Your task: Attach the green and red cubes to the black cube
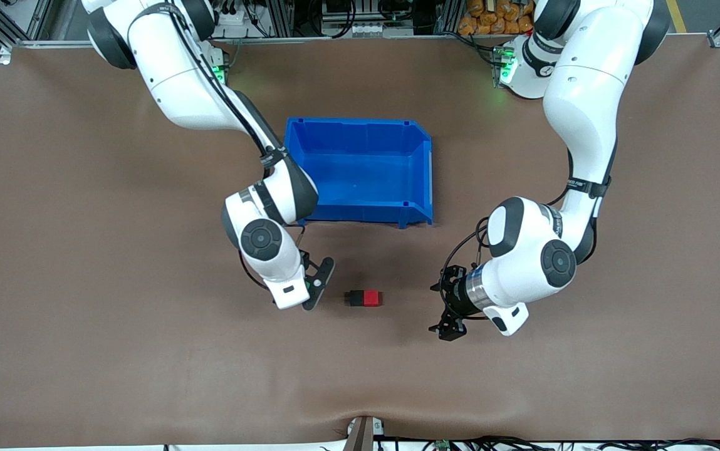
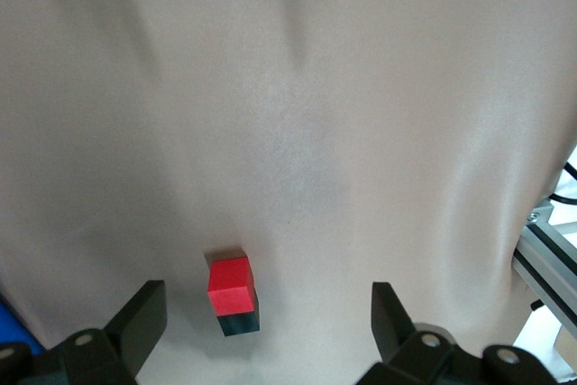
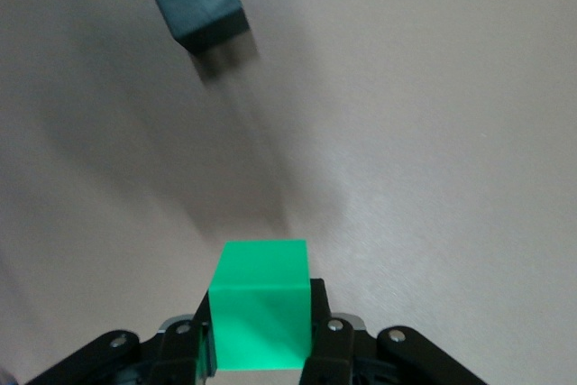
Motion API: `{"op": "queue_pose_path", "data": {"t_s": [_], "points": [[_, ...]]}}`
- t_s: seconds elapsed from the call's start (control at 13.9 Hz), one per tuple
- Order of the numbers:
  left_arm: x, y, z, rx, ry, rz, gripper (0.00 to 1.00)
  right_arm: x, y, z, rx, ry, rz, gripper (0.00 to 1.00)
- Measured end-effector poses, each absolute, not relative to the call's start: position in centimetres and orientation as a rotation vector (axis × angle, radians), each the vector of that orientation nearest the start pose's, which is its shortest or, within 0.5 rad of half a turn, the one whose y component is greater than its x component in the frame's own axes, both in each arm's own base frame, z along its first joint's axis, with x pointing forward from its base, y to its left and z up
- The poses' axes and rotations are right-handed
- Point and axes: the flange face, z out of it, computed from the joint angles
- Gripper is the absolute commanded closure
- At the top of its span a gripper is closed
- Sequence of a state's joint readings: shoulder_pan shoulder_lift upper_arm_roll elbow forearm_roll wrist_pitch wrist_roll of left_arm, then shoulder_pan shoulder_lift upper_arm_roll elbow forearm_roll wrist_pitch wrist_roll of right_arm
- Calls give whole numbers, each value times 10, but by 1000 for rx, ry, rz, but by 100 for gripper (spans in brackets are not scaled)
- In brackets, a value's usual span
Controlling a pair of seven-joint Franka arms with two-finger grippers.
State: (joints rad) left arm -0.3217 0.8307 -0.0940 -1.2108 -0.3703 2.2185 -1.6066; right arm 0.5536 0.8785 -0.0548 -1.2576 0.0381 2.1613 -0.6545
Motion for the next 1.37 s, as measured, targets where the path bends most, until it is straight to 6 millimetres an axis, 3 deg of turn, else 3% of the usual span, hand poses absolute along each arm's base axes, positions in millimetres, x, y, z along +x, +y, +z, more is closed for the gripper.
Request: {"op": "queue_pose_path", "data": {"t_s": [0.43, 0.87, 1.08, 1.37], "points": [[717, -268, 337, -2687, -2122, 355, 0, 657, 401, 218, -2620, -1759, -81, 100], [721, -207, 387, -2732, -2013, 335, 0, 664, 417, 202, -2595, -1798, -197, 100], [716, -196, 413, -2741, -1975, 301, 0, 660, 430, 196, -2575, -1825, -228, 100], [700, -184, 468, -2783, -1881, 264, 0, 656, 442, 192, -2559, -1844, -251, 100]]}}
